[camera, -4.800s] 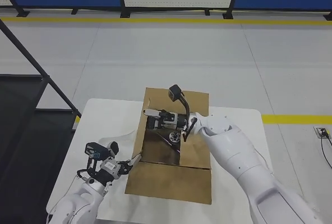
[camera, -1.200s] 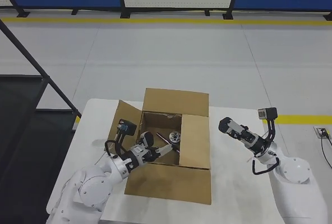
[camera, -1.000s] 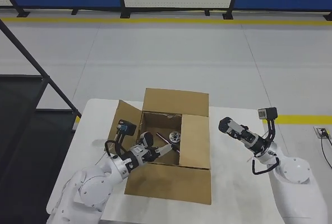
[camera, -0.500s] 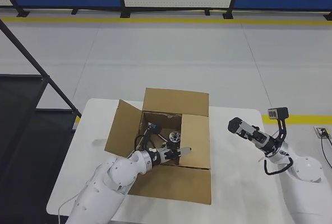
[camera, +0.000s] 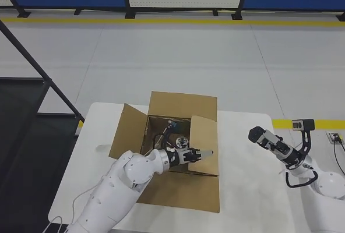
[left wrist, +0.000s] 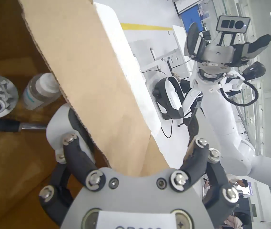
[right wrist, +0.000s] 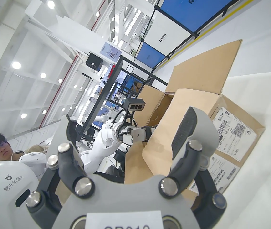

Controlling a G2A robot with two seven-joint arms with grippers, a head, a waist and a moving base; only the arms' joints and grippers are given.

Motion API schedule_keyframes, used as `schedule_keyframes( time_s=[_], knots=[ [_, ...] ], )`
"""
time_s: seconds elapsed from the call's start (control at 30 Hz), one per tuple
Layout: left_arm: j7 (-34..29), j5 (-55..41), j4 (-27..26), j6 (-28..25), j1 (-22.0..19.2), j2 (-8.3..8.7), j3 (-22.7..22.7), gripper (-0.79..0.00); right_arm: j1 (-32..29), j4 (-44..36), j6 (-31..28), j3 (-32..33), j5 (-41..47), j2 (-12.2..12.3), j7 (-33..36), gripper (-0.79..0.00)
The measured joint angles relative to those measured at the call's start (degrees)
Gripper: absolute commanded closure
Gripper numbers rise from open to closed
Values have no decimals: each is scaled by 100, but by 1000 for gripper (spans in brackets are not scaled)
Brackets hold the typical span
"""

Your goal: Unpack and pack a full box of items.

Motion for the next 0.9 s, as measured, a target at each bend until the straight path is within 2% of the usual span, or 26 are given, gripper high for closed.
schedule_keyframes(
  time_s=[0.2,0.4,0.6,0.9],
  knots=[
    [98,141,-309,23,-100,-73,170,-785,-56,-2,-140,80,208,53,-85,-785],
    [327,155,-179,-136,-334,-247,564,-785,-159,34,-360,284,465,111,-289,-785],
    [554,93,299,-474,-594,-470,999,-785,-487,-77,-622,673,953,175,-503,-785],
    [411,-389,1312,-709,-1144,-900,1567,-785,-986,-315,-775,1042,1212,250,-695,-785]
  ],
)
